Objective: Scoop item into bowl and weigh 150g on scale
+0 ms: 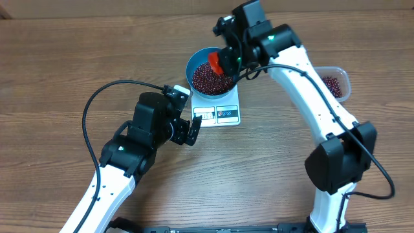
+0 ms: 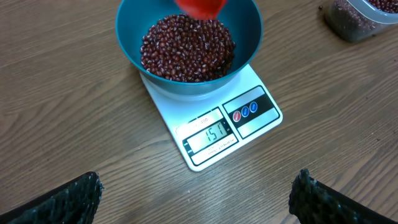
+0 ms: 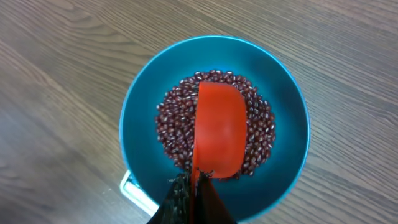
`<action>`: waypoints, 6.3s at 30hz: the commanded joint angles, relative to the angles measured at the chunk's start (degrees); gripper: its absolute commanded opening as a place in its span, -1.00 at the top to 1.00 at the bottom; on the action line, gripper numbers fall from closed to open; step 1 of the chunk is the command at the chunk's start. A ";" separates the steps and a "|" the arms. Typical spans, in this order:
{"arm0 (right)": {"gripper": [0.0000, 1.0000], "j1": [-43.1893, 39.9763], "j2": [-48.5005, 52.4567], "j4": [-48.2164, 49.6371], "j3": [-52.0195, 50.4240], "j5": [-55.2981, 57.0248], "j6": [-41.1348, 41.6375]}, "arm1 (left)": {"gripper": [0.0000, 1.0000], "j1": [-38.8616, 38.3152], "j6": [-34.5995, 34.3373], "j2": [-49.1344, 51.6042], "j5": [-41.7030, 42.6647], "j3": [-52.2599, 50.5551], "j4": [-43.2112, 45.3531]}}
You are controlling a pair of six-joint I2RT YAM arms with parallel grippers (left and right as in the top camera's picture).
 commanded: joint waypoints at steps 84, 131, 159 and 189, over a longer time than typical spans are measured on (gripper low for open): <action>0.93 3.26 3.69 5.18 1.77 18.93 -1.66 | -0.99 0.20 -0.59 0.44 0.37 -0.22 0.02; 0.93 2.67 3.80 3.10 -0.72 4.50 -1.25 | -0.99 0.20 -0.59 0.44 0.37 -0.24 0.02; 0.93 -10.05 -1.62 -0.15 1.22 -23.98 -1.31 | -1.00 0.20 -0.59 0.44 0.37 -0.22 0.02; 0.93 1.51 2.91 7.41 -4.57 6.67 0.04 | -0.99 0.22 -0.59 0.46 0.37 -0.22 0.02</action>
